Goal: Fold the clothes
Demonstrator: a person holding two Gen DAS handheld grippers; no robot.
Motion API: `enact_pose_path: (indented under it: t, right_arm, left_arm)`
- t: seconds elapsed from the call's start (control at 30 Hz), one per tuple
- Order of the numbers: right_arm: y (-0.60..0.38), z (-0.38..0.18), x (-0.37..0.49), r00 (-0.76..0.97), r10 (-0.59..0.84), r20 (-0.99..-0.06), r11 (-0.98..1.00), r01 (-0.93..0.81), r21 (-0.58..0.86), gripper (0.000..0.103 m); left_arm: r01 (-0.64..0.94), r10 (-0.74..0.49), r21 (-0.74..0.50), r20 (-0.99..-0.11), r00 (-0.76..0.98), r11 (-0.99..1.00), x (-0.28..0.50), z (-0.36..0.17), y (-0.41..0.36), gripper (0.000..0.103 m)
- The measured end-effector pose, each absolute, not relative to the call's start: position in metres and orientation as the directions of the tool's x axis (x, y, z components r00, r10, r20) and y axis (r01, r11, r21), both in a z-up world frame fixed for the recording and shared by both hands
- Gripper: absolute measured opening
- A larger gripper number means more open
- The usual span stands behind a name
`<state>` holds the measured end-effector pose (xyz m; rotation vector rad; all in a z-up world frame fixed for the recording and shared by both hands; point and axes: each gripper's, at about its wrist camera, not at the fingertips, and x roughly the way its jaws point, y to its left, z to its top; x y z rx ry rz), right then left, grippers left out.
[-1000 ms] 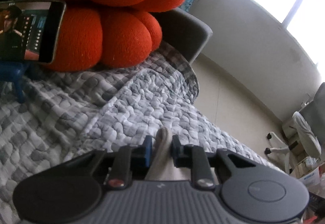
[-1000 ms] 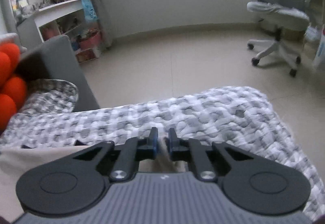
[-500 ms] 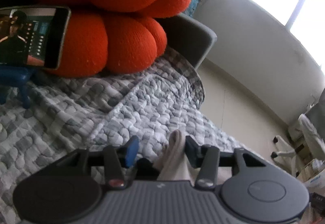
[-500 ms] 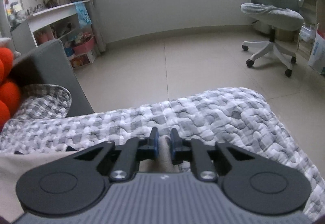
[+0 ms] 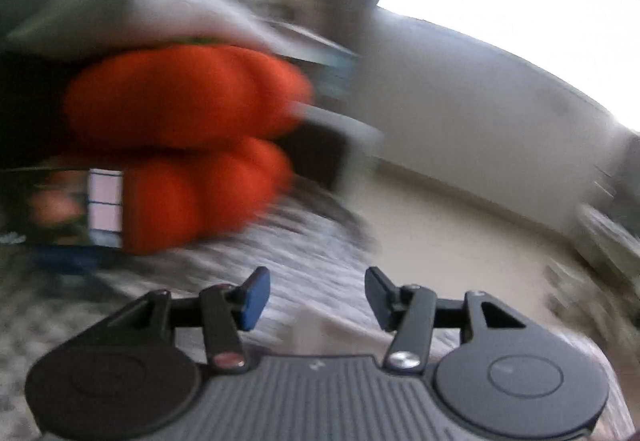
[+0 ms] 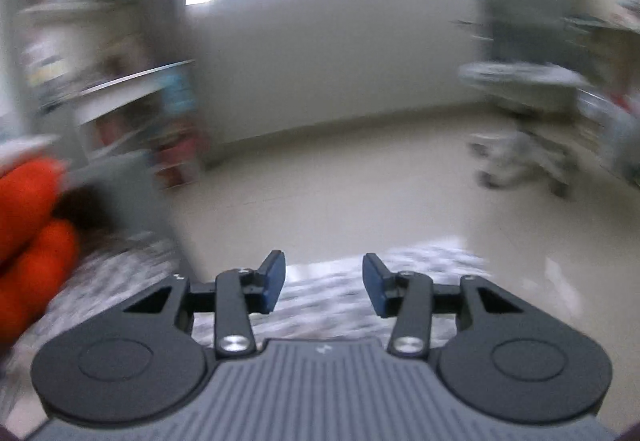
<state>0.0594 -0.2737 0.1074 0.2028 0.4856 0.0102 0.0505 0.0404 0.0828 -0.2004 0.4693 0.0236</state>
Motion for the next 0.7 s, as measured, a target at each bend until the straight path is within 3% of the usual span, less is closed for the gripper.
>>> enact_pose_path:
  t: [0.1,0.2,0.33,0.6,0.7]
  right_arm:
    - [-0.239,0.083,0.069,0.831,0.187,-0.523,0.979,-0.112,0.172,0.025]
    - [-0.211,0.050,0.084,0.788,0.212,-0.579,0.977,-0.162,0.138,0.024]
    - [-0.193,0.027,0.096,0.782,0.222,-0.582,0.975,-0.188,0.119,0.024]
    - [-0.203,0.017,0.106,0.811,0.218,-0.543,0.971,-0.125,0.203,0.019]
    - [-0.207,0.015,0.105,0.817,0.226,-0.530,0.966,-0.118,0.230,0.018]
  left_arm:
    - [-0.027,-0.044,-0.130,-0.507,0.861,0.991,0.063,0.063,0.015,0.053]
    - [-0.033,-0.067,-0.168,-0.556,0.829,0.985,0.079,0.048,0.012,0.053]
    - [-0.067,-0.054,-0.179,-0.598,0.800,0.981,0.093,0.031,0.018,0.052]
    - [-0.069,-0.043,-0.171,-0.576,0.816,0.983,0.097,0.028,0.028,0.051]
    - [-0.081,-0.049,-0.199,-0.573,0.818,0.977,0.097,0.030,0.036,0.042]
